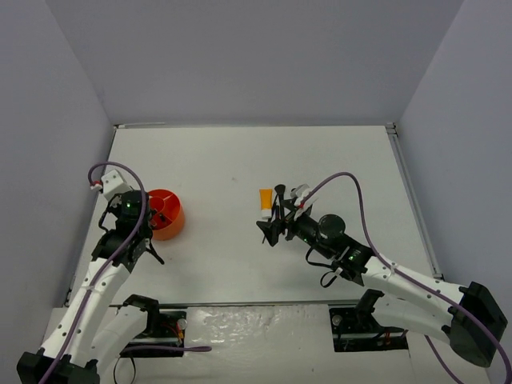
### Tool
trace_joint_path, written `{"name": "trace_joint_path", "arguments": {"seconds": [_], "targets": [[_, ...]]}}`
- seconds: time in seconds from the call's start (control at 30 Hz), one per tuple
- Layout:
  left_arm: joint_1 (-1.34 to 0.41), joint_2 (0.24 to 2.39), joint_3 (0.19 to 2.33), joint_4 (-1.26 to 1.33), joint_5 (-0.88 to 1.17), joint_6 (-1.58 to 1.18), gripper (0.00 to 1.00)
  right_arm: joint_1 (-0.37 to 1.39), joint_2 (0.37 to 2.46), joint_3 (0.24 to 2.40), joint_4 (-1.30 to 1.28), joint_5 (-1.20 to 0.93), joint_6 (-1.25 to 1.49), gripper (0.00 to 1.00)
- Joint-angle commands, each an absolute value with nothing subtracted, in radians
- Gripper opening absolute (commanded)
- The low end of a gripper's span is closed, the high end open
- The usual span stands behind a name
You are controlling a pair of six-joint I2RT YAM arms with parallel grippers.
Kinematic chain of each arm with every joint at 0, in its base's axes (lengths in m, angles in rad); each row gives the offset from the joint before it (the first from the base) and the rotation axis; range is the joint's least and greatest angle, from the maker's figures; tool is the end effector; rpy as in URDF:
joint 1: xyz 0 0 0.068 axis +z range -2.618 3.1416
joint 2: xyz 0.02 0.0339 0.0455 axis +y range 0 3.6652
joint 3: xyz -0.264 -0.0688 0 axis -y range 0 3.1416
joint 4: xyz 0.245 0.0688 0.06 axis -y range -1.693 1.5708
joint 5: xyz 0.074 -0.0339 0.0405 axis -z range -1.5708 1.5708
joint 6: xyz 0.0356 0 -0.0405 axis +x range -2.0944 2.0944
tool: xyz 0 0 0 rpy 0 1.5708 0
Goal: Organize the makeup
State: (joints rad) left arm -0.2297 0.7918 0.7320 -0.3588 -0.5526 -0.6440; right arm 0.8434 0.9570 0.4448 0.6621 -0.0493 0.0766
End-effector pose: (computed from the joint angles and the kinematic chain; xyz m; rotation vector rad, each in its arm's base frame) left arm 0.1775 -0.0223 0.3042 -0.7303 1.7802 -0.0339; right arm 0.1445 0.1649 0.2779 -0.5883 1.3460 0.7902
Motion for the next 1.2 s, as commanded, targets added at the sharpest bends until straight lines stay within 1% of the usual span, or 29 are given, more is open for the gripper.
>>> {"name": "trace_joint_path", "arguments": {"seconds": [0.0, 0.23, 0.47, 0.5, 0.6, 0.7, 0.87, 0.97, 1.0, 1.03, 1.13, 1.17], "targets": [[-0.214, 0.830, 0.713, -0.190, -0.575, -0.663, 0.00, 0.833, 0.933, 0.448, 0.734, -0.026, 0.061, 1.00], [-0.207, 0.873, 0.681, -0.128, -0.582, -0.673, 0.01, 0.831, 0.928, 0.443, 0.734, -0.028, 0.063, 1.00], [-0.202, 0.882, 0.646, -0.110, -0.577, -0.693, 0.17, 0.830, 0.945, 0.446, 0.733, -0.029, 0.063, 1.00], [-0.202, 0.882, 0.644, -0.119, -0.579, -0.696, 0.21, 0.830, 0.945, 0.448, 0.732, -0.028, 0.063, 1.00], [-0.203, 0.877, 0.641, -0.134, -0.583, -0.709, 0.29, 0.830, 0.950, 0.453, 0.725, -0.018, 0.067, 1.00], [-0.202, 0.859, 0.651, -0.154, -0.591, -0.713, 0.41, 0.828, 0.956, 0.466, 0.699, 0.028, 0.078, 1.00], [-0.202, 0.816, 0.727, -0.242, -0.588, -0.698, 0.51, 0.828, 0.993, 0.510, 0.610, 0.113, 0.123, 0.99], [-0.202, 0.780, 0.809, -0.304, -0.548, -0.657, 0.62, 0.828, 1.052, 0.570, 0.509, 0.204, 0.159, 0.93], [-0.202, 0.772, 0.854, -0.341, -0.539, -0.633, 0.69, 0.828, 1.081, 0.598, 0.465, 0.222, 0.168, 0.90], [-0.202, 0.770, 0.864, -0.350, -0.537, -0.627, 0.70, 0.828, 1.088, 0.604, 0.456, 0.241, 0.183, 0.88], [-0.202, 0.770, 0.987, -0.447, -0.471, -0.546, 0.89, 0.828, 1.164, 0.649, 0.397, 0.295, 0.241, 0.73], [-0.202, 0.775, 1.012, -0.468, -0.446, -0.514, 0.93, 0.828, 1.184, 0.658, 0.391, 0.303, 0.261, 0.67]]}}
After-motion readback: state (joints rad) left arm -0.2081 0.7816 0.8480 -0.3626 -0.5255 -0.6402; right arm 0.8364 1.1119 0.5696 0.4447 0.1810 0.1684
